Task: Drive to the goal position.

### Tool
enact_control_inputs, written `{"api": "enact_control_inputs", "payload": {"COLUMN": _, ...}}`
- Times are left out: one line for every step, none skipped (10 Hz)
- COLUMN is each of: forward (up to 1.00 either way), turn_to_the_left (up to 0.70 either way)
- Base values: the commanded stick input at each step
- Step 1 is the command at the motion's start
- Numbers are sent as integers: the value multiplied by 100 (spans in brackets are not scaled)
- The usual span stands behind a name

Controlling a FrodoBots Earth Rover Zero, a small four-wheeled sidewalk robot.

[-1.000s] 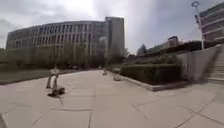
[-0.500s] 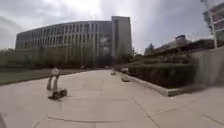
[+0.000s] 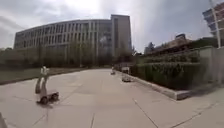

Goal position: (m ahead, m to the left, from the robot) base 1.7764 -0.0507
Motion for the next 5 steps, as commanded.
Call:
{"api": "enact_control_inputs", "payload": {"forward": 70, "turn_to_the_left": 0}}
{"api": "enact_control_inputs", "payload": {"forward": 70, "turn_to_the_left": 0}}
{"api": "enact_control_inputs", "payload": {"forward": 70, "turn_to_the_left": 0}}
{"api": "enact_control_inputs", "payload": {"forward": 70, "turn_to_the_left": 0}}
{"api": "enact_control_inputs", "payload": {"forward": 70, "turn_to_the_left": 0}}
